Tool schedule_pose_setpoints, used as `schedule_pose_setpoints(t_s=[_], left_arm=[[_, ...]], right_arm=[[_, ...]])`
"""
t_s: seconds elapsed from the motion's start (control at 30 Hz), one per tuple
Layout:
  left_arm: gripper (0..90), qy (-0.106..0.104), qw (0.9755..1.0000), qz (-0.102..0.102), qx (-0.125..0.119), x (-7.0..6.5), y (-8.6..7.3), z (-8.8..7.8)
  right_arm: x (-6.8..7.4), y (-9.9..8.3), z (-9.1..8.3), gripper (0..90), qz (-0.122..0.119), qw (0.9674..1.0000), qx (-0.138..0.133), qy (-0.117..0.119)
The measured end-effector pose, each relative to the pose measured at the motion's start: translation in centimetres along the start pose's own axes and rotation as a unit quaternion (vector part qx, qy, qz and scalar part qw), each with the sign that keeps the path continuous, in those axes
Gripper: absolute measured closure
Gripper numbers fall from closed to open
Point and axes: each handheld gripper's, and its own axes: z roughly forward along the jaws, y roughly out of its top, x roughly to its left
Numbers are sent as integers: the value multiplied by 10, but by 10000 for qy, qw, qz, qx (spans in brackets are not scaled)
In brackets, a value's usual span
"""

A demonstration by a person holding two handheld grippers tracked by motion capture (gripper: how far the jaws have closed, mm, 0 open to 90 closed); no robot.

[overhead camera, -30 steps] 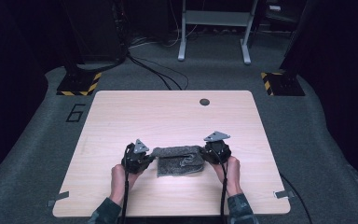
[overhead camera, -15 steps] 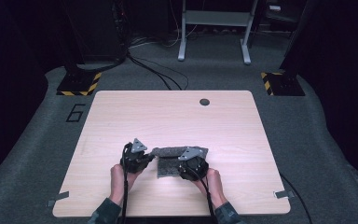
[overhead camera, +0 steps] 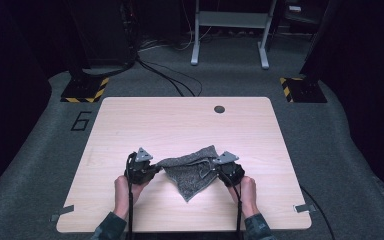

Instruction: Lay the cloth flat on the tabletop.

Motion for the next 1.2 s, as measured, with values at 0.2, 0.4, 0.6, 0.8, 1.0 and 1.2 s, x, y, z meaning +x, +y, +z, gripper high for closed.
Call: schedule_pose_setpoints(t_s=[0.2,0.4,0.6,0.8,1.0,1.2], left_arm=[[761,-86,9998,-125,95,4,-2,3],[489,-191,9988,-341,308,7,-8,5],[389,-211,9976,-485,439,12,-14,11],[528,-187,9973,-523,480,16,-13,20],[806,-163,9984,-433,339,17,-11,27],[867,-156,9985,-435,282,18,-9,25]], right_arm=[[-6,0,-5,790,274,9995,-151,65],[3,4,-8,540,359,9981,-289,410],[5,2,6,495,575,9977,-3,359],[1,-1,10,774,552,9975,-4,439],[-9,0,4,837,609,9969,-81,486],[-19,-1,-2,847,691,9965,-127,447]])
